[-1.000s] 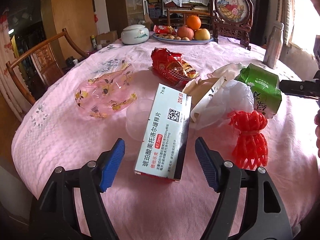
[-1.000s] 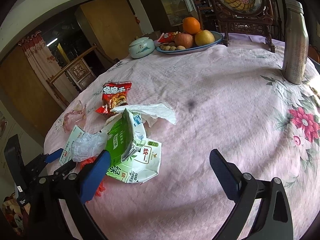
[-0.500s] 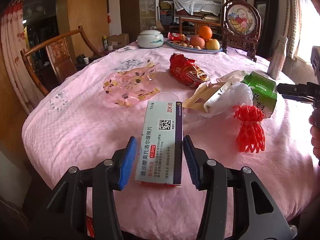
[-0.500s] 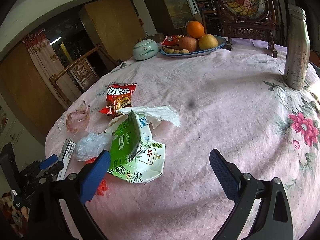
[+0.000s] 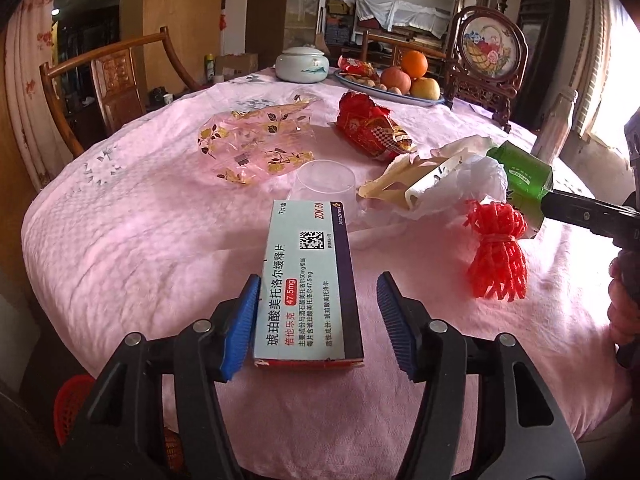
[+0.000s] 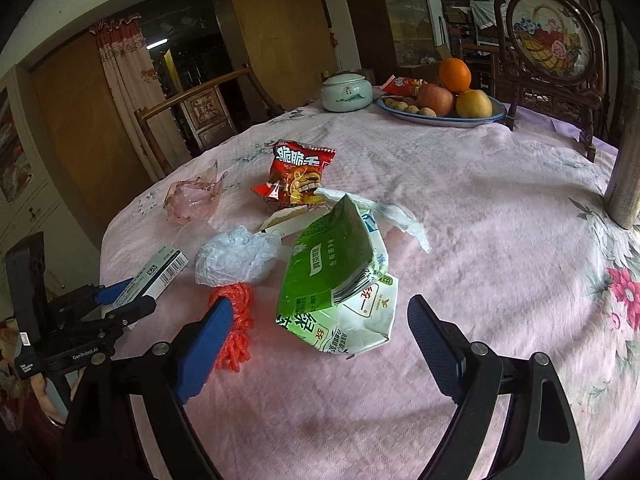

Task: Collect trash
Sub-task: 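Grasp the white medicine box with the left tool while the right tool grasps the green tea packet, then carry box and green packet to the red wastebasket and release both, then bring both tools back over the table toward the pink plastic wrapper, then grasp the white tissue with the right tool while the left tool grasps the pink floral plastic bag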

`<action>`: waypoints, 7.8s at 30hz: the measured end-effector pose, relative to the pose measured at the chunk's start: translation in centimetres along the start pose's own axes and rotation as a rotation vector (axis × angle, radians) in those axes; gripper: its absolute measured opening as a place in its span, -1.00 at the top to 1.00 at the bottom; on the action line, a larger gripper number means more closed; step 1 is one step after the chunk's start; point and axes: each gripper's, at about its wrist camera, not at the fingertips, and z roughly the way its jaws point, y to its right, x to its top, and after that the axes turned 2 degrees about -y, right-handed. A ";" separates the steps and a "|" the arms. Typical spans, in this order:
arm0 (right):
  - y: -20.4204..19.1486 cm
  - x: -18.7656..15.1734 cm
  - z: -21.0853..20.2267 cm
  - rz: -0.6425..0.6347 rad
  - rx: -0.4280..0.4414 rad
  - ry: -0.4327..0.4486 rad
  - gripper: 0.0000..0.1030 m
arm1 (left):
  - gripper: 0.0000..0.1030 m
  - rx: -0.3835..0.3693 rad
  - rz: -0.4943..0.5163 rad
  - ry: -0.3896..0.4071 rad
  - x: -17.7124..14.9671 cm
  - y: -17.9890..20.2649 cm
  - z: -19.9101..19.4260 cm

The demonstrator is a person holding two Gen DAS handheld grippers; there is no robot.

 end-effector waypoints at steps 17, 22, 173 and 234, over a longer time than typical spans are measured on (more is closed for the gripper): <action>2.1 1.2 -1.6 0.080 0.015 0.069 0.80 | 0.12 -0.042 -0.029 0.060 0.4 -0.3 -0.7; 2.2 1.2 -1.9 0.088 0.021 0.080 0.80 | 0.12 -0.028 -0.037 0.097 0.5 -0.6 -2.4; 1.8 1.7 0.9 0.196 0.004 0.032 -0.89 | -0.87 0.199 0.003 -0.102 11.9 -4.3 9.4; 4.6 5.6 5.6 0.245 0.055 -0.009 0.73 | -0.21 -0.219 -0.500 -0.017 9.8 -13.5 5.8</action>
